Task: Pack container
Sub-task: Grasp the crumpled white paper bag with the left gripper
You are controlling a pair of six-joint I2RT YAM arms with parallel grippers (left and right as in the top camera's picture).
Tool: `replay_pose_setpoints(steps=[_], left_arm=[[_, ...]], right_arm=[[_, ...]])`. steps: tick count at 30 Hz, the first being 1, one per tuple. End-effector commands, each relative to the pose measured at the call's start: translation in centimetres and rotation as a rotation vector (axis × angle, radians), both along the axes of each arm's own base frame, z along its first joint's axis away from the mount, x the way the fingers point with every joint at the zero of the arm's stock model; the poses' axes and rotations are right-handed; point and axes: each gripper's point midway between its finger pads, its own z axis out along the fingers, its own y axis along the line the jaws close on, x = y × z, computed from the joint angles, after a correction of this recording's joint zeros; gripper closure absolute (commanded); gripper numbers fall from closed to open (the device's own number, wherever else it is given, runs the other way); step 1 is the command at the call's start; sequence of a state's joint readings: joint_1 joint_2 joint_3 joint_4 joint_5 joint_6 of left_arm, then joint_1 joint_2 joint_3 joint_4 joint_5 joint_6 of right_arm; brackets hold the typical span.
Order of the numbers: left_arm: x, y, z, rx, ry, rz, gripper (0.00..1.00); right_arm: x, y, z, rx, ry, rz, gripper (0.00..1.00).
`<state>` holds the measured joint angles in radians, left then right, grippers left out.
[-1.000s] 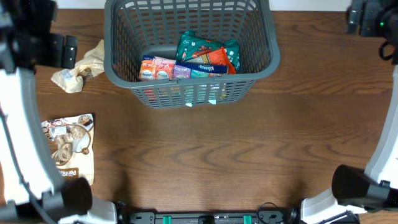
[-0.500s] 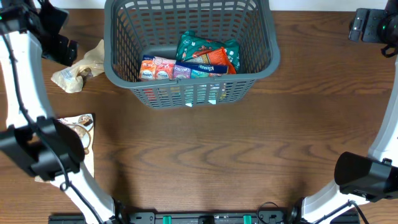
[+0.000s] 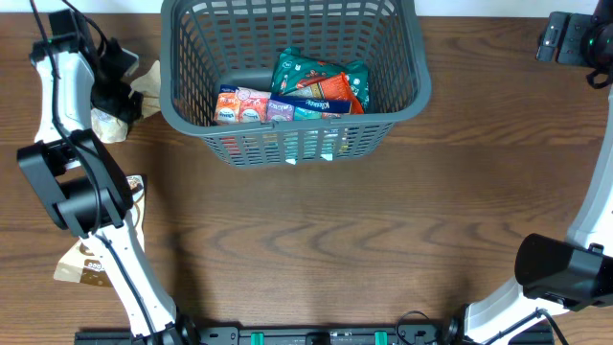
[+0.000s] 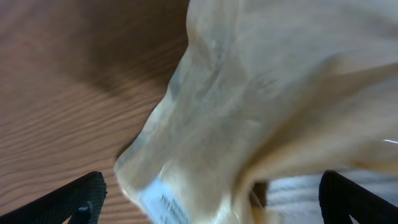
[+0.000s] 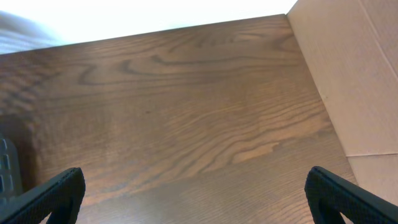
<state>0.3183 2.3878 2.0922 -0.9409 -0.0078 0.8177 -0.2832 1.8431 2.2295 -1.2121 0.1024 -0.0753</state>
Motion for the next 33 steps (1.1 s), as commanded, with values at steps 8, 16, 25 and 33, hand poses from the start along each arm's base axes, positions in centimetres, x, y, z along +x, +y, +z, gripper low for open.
replay_pose_setpoints(steps=[8, 16, 25, 33], left_arm=[[0.1, 1.5, -2.9, -0.007, 0.016, 0.004, 0.01], [-0.1, 1.1, -5.6, -0.038, 0.047, 0.002, 0.01], [-0.5, 0.2, -6.5, -0.094, 0.062, 0.038, 0.40], [-0.3, -1.4, -2.0, -0.133, 0.002, 0.248, 0.76]], right_arm=[[-0.4, 0.0, -0.4, 0.027, 0.010, -0.030, 0.01], [-1.3, 0.4, -1.2, 0.038, 0.062, -0.029, 0.01], [-1.6, 0.5, -1.4, 0.041, 0.075, -0.030, 0.01], [-1.6, 0.5, -1.4, 0.041, 0.075, -0.029, 0.01]])
